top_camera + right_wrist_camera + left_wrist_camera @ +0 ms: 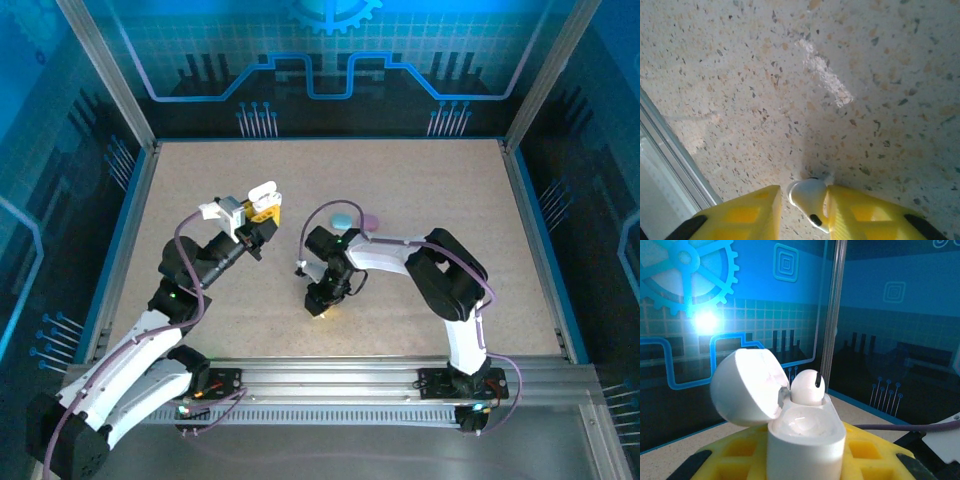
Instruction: Insert wireless bluetooth earbuds into charging case
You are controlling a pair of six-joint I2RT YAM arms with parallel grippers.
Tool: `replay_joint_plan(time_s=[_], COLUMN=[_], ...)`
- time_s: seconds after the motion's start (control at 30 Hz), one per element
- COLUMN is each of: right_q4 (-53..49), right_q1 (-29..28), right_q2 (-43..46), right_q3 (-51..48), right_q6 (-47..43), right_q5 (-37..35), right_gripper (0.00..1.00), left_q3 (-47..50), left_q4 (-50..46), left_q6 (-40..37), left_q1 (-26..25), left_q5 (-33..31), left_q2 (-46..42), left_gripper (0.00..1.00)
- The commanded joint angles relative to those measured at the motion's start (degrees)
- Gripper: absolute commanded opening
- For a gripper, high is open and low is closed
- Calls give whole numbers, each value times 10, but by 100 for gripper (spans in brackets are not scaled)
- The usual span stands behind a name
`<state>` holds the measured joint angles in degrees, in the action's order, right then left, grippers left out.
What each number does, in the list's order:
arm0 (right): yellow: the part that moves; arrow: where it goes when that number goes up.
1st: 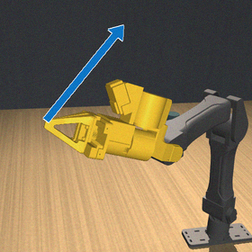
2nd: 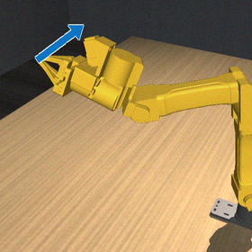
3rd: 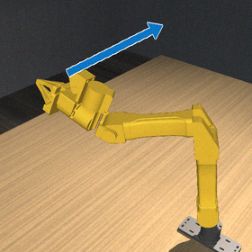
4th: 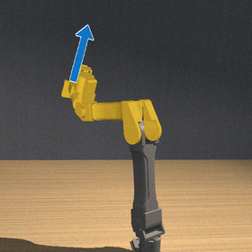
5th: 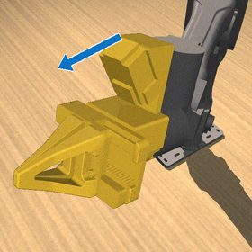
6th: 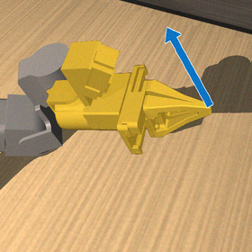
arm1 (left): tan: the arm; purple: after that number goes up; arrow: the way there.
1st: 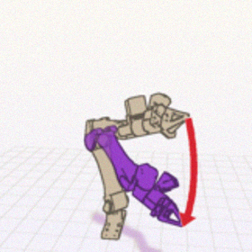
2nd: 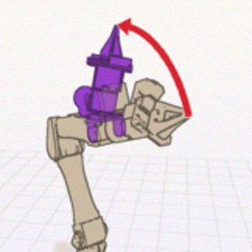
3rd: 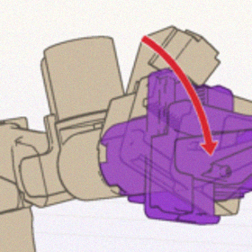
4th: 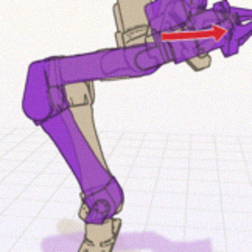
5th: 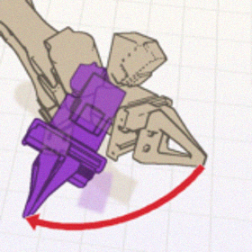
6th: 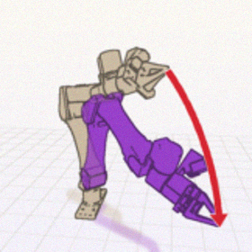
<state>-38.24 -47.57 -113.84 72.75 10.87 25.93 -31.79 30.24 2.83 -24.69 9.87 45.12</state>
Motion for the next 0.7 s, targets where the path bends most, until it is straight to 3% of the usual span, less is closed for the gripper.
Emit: replay_joint_plan(time_s=[0.0,0.3,0.53,0.67], right_q4=[-15,-12,-87,-110], right_q1=[-7,48,118,120], right_q2=[1,103,124,113], right_q3=[-3,-53,-63,-45], right_q6=[0,60,123,150], right_q5=[-9,-112,-351,-424], right_gripper=[25,19,18,18], left_q3=[-24,-26,-24,-23], left_q4=[19,23,25,28], left_q6=[-4,1,3,4], left_q1=[4,5,4,4], left_q5=[2,4,4,4], left_q2=[-3,2,3,6], left_gripper=[22,22,22,22])
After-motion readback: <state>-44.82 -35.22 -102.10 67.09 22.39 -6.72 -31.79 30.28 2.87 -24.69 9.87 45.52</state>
